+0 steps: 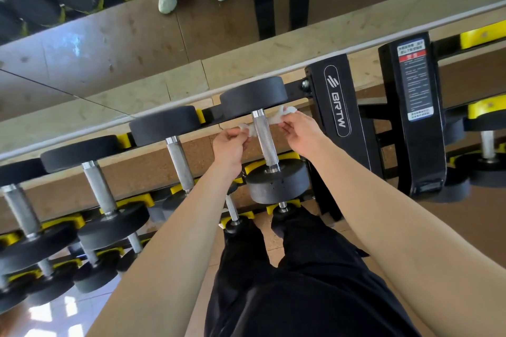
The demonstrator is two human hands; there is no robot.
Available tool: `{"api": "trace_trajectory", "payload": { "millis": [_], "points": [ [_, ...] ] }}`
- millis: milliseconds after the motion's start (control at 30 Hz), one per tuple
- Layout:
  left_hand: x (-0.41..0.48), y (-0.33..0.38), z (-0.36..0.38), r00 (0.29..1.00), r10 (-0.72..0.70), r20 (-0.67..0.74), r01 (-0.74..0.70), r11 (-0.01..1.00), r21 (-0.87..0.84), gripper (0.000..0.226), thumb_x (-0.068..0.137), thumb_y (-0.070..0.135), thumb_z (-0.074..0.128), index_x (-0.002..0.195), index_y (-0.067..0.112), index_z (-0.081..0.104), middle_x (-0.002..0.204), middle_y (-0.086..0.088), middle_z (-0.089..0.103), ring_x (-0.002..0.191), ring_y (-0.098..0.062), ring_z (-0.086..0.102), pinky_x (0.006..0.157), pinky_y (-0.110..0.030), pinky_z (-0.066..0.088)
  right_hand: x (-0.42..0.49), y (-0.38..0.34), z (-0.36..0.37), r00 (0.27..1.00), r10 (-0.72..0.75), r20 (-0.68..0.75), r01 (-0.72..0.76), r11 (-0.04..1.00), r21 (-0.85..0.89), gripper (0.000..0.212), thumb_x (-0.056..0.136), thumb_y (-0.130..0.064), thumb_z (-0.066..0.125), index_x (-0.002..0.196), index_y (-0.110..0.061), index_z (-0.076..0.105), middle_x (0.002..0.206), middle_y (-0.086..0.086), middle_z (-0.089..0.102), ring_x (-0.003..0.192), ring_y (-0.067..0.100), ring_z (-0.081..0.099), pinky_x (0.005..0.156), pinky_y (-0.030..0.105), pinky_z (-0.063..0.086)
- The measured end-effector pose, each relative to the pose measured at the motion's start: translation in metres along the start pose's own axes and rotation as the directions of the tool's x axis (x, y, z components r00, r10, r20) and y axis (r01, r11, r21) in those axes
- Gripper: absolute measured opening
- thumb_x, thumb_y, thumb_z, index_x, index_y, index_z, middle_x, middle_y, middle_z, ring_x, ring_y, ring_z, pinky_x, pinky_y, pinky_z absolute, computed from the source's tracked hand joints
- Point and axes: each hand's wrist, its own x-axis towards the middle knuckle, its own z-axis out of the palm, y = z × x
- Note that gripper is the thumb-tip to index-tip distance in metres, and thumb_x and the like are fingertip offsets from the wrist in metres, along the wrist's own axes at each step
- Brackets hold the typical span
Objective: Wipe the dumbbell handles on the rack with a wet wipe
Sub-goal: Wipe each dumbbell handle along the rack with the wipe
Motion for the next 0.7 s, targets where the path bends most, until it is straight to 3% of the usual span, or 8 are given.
{"api": "trace_trajectory", "payload": {
  "millis": [67, 133, 200, 267, 333, 433, 500, 700],
  "points": [
    [-0.001, -0.001, -0.017, 0.999, 0.001, -0.042, 0.000, 1.000, 0.010, 0.013, 0.092, 0.007, 0.070, 0.093, 0.016, 0.061, 0.100, -0.007, 0.068, 0.086, -0.016, 0.063, 0.079, -0.027, 0.055, -0.003, 0.007, 0.008, 0.999, 0.009, 0.036, -0.002, 0.983, -0.185, 0.017, 0.088, 0.008, 0.060, 0.102, -0.001, 0.063, 0.097, 0.019, 0.065, 0.085, 0.026, 0.059, 0.080, 0.035, 0.049],
    [-0.002, -0.004, -0.028, 0.999, 0.002, -0.047, 0.000, 0.999, 0.032, 0.016, 0.091, 0.007, 0.071, 0.098, 0.019, 0.062, 0.109, -0.007, 0.069, 0.092, -0.016, 0.065, 0.078, -0.025, 0.054, -0.005, 0.009, 0.012, 0.999, 0.002, 0.044, 0.011, 0.960, -0.280, 0.034, 0.085, 0.009, 0.062, 0.114, -0.008, 0.059, 0.098, 0.021, 0.063, 0.087, 0.029, 0.058, 0.078, 0.036, 0.049],
    [-0.002, -0.007, -0.022, 1.000, 0.015, 0.011, -0.016, 0.995, 0.096, 0.019, 0.092, 0.010, 0.071, 0.103, 0.022, 0.063, 0.116, -0.006, 0.068, 0.102, -0.017, 0.066, 0.088, -0.029, 0.055, -0.006, 0.001, 0.007, 1.000, -0.023, -0.021, 0.017, 0.969, -0.246, 0.039, 0.084, 0.011, 0.063, 0.119, -0.004, 0.058, 0.095, 0.019, 0.064, 0.079, 0.025, 0.060, 0.076, 0.033, 0.050],
    [-0.002, -0.007, -0.007, 0.995, 0.044, 0.092, -0.067, 0.962, 0.267, 0.019, 0.093, 0.016, 0.070, 0.111, 0.023, 0.066, 0.123, -0.003, 0.067, 0.114, -0.021, 0.063, 0.103, -0.040, 0.050, -0.004, -0.008, -0.006, 0.995, -0.044, -0.091, 0.027, 0.983, -0.181, 0.030, 0.084, 0.012, 0.061, 0.112, 0.000, 0.064, 0.092, 0.016, 0.064, 0.071, 0.020, 0.059, 0.072, 0.029, 0.050],
    [-0.003, -0.006, 0.001, 0.989, 0.058, 0.133, -0.109, 0.900, 0.422, 0.028, 0.095, 0.022, 0.068, 0.123, 0.017, 0.067, 0.127, -0.004, 0.066, 0.118, -0.023, 0.061, 0.107, -0.045, 0.047, -0.004, -0.009, -0.014, 0.990, -0.085, -0.114, 0.060, 0.978, -0.201, 0.028, 0.084, 0.011, 0.062, 0.108, -0.001, 0.067, 0.089, 0.015, 0.065, 0.068, 0.018, 0.058, 0.069, 0.028, 0.050],
    [-0.007, -0.006, -0.021, 0.985, 0.033, 0.172, -0.130, 0.798, 0.589, 0.032, 0.098, 0.020, 0.064, 0.130, 0.014, 0.065, 0.117, -0.005, 0.067, 0.096, -0.019, 0.064, 0.078, -0.030, 0.055, -0.009, 0.006, -0.010, 0.996, -0.087, -0.029, 0.062, 0.878, -0.475, 0.020, 0.080, 0.007, 0.067, 0.094, -0.007, 0.070, 0.088, 0.012, 0.068, 0.073, 0.017, 0.060, 0.074, 0.029, 0.052],
    [-0.008, -0.012, -0.039, 0.983, 0.006, 0.185, -0.121, 0.776, 0.619, 0.032, 0.099, 0.018, 0.063, 0.130, 0.014, 0.065, 0.109, -0.004, 0.067, 0.084, -0.016, 0.063, 0.066, -0.025, 0.050, -0.012, 0.014, -0.008, 0.999, -0.042, 0.025, 0.049, 0.815, -0.578, 0.019, 0.075, 0.006, 0.067, 0.085, -0.010, 0.071, 0.085, 0.011, 0.067, 0.076, 0.018, 0.059, 0.073, 0.030, 0.052],
    [-0.013, -0.015, -0.009, 0.960, 0.080, 0.268, -0.253, 0.661, 0.707, 0.030, 0.098, 0.025, 0.063, 0.126, 0.015, 0.067, 0.113, 0.003, 0.063, 0.103, -0.018, 0.060, 0.097, -0.040, 0.053, -0.012, -0.003, -0.033, 0.984, -0.080, -0.158, 0.009, 0.914, -0.407, 0.027, 0.072, 0.017, 0.065, 0.070, -0.010, 0.065, 0.064, 0.007, 0.060, 0.054, 0.015, 0.051, 0.056, 0.023, 0.048]
  ]
}}
